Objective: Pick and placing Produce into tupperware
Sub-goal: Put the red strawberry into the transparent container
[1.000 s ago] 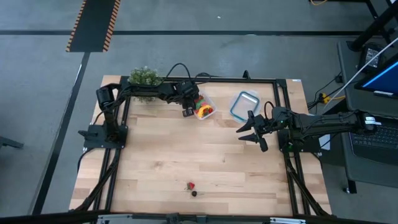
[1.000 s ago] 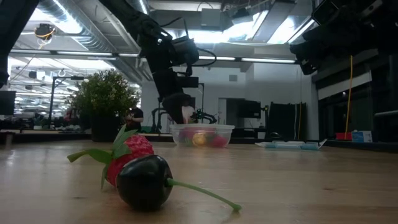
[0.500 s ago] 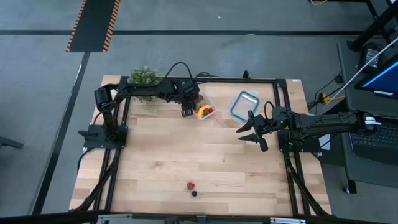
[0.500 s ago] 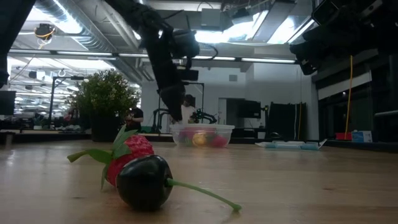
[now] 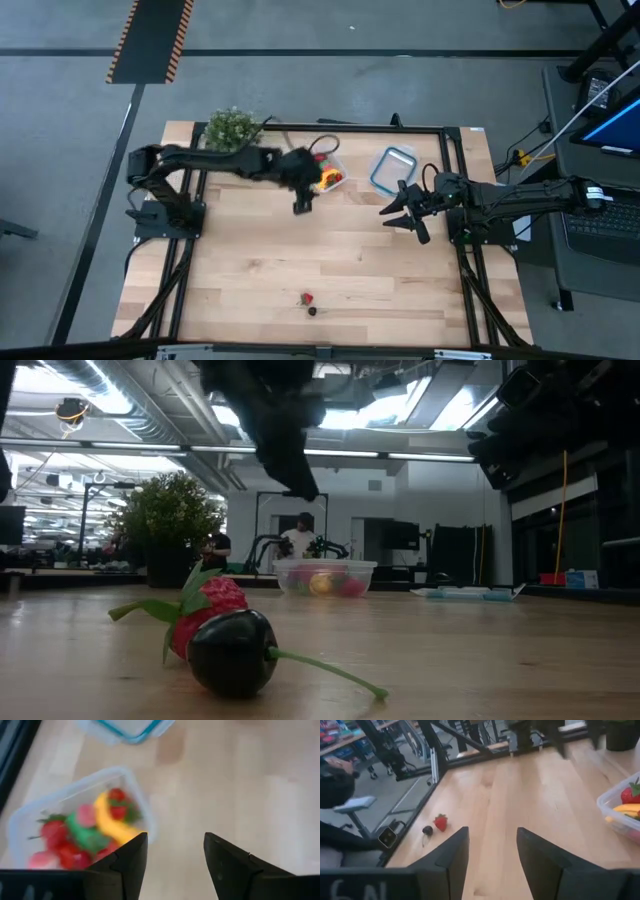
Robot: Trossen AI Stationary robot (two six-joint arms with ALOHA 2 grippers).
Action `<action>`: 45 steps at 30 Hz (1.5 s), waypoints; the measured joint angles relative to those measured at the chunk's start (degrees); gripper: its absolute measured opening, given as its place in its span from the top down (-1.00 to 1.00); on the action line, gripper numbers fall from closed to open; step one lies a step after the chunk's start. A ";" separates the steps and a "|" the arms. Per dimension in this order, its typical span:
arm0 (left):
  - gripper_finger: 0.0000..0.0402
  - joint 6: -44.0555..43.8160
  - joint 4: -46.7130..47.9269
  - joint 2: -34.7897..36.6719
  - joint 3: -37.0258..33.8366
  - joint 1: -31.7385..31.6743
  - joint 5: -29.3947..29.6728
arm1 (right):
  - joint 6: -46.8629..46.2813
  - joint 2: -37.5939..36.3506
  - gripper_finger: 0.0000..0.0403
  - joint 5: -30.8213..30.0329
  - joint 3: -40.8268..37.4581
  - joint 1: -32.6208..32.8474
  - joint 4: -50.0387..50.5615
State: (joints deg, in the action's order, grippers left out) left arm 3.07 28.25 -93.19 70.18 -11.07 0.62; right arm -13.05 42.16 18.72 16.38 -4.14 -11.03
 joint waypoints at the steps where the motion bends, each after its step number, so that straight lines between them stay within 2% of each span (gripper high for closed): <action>1: 0.07 -1.02 -2.01 1.77 -2.27 1.30 0.04 | 0.69 0.20 0.17 -0.04 0.04 0.00 0.13; 8: 0.06 -7.32 -23.51 13.95 -21.17 12.23 4.34 | 9.05 2.32 0.17 -0.08 -0.02 0.00 -0.92; 12: 0.06 -10.09 -36.29 19.25 -30.59 18.77 8.58 | 5.40 4.20 0.17 -0.22 0.04 0.13 -4.92; 17: 0.06 -11.34 -42.62 24.01 -38.06 25.60 16.61 | 1.82 9.26 0.17 -2.71 0.07 3.55 -11.05; 21: 0.06 -13.37 -43.10 27.41 -41.32 29.95 24.93 | 1.52 15.84 0.17 -6.60 4.01 8.64 -11.70; 23: 0.06 -13.63 -43.93 28.39 -42.75 31.91 27.01 | 1.81 20.01 0.17 -7.73 7.17 11.46 -11.37; 27: 0.06 -13.22 -49.03 29.25 -45.34 35.66 27.34 | 5.60 27.87 0.17 -10.11 13.84 16.48 -10.40; 31: 0.06 -13.37 -48.68 29.13 -46.48 38.11 27.10 | 8.80 33.70 0.17 -10.22 20.02 19.00 -9.64; 34: 0.06 -16.64 -48.83 29.05 -46.56 39.33 26.81 | 9.18 36.48 0.17 -10.32 23.70 20.00 -9.36; 38: 0.06 -20.73 -49.35 29.05 -46.56 40.04 26.73 | 10.39 38.17 0.17 -10.31 26.80 20.16 -5.10; 45: 0.06 -20.55 -49.53 29.03 -46.56 39.29 25.81 | 10.44 38.28 0.17 -12.04 27.30 20.13 -2.51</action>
State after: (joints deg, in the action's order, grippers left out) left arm -17.47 -21.28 -64.16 23.62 28.22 26.44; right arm -2.61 80.44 6.68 43.68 15.99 -13.54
